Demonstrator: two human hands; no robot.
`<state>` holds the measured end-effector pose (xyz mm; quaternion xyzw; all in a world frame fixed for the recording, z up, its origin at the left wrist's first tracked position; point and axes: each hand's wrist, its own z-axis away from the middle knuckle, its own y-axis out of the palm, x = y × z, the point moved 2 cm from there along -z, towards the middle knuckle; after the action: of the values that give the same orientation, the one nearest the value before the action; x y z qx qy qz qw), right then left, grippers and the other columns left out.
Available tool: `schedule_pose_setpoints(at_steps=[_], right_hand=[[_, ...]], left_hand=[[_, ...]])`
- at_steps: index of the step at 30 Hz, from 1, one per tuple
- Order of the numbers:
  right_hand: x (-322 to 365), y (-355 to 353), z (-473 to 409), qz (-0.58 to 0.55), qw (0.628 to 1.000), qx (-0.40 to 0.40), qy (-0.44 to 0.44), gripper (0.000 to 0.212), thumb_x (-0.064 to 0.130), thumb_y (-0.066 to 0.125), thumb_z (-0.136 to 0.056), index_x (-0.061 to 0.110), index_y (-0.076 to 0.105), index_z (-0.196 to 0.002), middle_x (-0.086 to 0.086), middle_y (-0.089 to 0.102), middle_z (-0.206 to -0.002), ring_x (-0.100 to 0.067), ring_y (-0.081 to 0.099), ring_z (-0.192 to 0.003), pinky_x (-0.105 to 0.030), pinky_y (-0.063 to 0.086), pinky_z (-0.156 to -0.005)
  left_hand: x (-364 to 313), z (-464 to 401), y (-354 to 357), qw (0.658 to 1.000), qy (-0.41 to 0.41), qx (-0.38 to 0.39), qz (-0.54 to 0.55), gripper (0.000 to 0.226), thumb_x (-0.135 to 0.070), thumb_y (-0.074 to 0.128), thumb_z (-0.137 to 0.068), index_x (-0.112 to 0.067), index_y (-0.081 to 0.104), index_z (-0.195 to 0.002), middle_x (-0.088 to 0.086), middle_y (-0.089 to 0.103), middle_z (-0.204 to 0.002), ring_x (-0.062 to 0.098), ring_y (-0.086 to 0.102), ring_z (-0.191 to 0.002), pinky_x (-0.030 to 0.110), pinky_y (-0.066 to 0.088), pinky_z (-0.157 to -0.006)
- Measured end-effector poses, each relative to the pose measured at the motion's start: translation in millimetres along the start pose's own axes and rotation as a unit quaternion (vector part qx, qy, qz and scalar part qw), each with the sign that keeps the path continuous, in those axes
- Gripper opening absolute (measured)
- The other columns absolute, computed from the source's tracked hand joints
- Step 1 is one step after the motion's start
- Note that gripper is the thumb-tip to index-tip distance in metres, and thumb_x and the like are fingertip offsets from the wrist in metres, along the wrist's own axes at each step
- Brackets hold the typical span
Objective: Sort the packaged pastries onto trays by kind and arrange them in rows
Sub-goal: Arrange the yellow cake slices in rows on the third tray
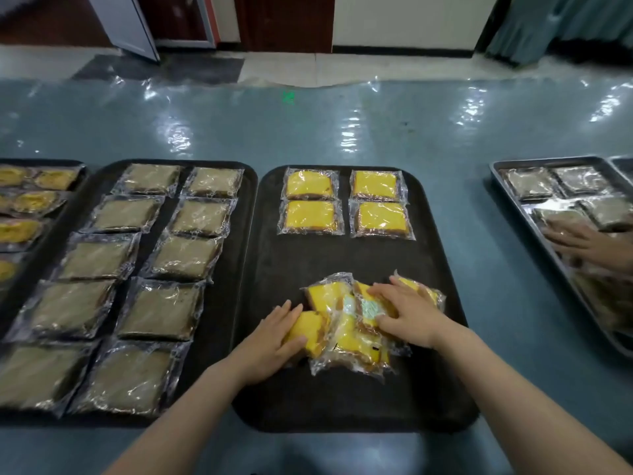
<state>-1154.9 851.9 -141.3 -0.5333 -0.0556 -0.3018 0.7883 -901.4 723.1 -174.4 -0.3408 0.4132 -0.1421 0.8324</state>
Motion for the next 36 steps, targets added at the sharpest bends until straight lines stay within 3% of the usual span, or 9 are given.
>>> schedule_pose_setpoints(at_steps=[6,10,13,16,23,30,36], right_hand=[[23.9,3.3,-5.1,0.013,0.998,-0.047,0.035,0.057,0.052,0.041,-0.089,0.04,0.029,-0.143,0.007,0.027,-0.156,-0.017,0.003,-0.148,-0.055,-0.001,-0.115],[56.2,17.0,-28.6,0.088,0.995,-0.044,-0.006,0.063,0.065,0.032,-0.09,0.05,0.009,-0.147,0.01,0.006,-0.161,-0.021,-0.002,-0.148,-0.058,-0.004,-0.113],[66.3,28.1,-40.2,0.123,0.992,0.001,-0.012,0.057,0.061,0.029,-0.094,0.052,0.011,-0.146,0.01,-0.001,-0.161,-0.025,-0.006,-0.148,-0.06,-0.001,-0.113],[60.0,29.2,-36.8,0.126,0.992,0.001,-0.017,0.052,0.059,0.025,-0.096,0.051,0.015,-0.146,0.011,0.0,-0.161,-0.024,-0.007,-0.148,-0.06,0.0,-0.113],[46.2,27.8,-4.3,0.099,0.995,0.0,-0.013,0.05,0.058,0.026,-0.096,0.049,0.022,-0.146,0.013,0.007,-0.161,-0.019,-0.006,-0.148,-0.054,-0.003,-0.115],[33.8,20.4,14.0,0.068,0.998,0.001,-0.017,0.044,0.046,0.036,-0.096,0.049,0.034,-0.141,0.014,0.017,-0.158,-0.015,-0.003,-0.147,-0.047,-0.005,-0.116],[26.9,16.4,17.2,0.058,0.998,-0.002,-0.027,0.047,0.042,0.044,-0.092,0.049,0.037,-0.139,0.013,0.022,-0.157,-0.014,0.002,-0.147,-0.043,-0.001,-0.117]], left_hand=[[10.0,12.6,4.8,0.999,0.025,0.011,-0.031,0.106,-0.067,0.058,-0.075,-0.031,-0.008,-0.149,-0.009,-0.017,-0.155,0.009,-0.016,-0.14,0.032,-0.004,-0.114],[8.2,13.5,3.2,0.997,0.023,-0.028,-0.07,0.096,-0.061,0.056,-0.081,-0.029,-0.003,-0.15,-0.002,-0.007,-0.159,0.016,-0.007,-0.144,0.036,0.0,-0.115],[11.6,16.4,1.4,0.99,0.005,-0.061,-0.131,0.088,-0.056,0.053,-0.085,-0.027,0.001,-0.151,0.001,-0.001,-0.159,0.02,-0.002,-0.145,0.039,0.002,-0.116],[13.3,18.2,-0.3,0.976,-0.008,-0.104,-0.193,0.081,-0.054,0.045,-0.089,-0.026,0.001,-0.151,0.002,0.0,-0.159,0.02,0.0,-0.145,0.041,0.003,-0.116],[9.8,6.2,1.8,0.967,-0.09,-0.168,-0.167,0.079,-0.059,0.036,-0.092,-0.018,0.004,-0.151,0.011,0.006,-0.158,0.024,0.008,-0.145,0.039,0.007,-0.116],[1.0,-25.9,-12.5,0.967,-0.13,-0.153,-0.158,0.081,-0.059,0.035,-0.092,-0.014,0.002,-0.151,0.013,0.001,-0.158,0.028,0.005,-0.145,0.042,0.012,-0.115],[-14.2,-70.1,-30.5,0.969,-0.114,-0.146,-0.161,0.081,-0.056,0.038,-0.093,-0.014,0.0,-0.151,0.013,-0.003,-0.158,0.029,0.0,-0.145,0.044,0.013,-0.116]])
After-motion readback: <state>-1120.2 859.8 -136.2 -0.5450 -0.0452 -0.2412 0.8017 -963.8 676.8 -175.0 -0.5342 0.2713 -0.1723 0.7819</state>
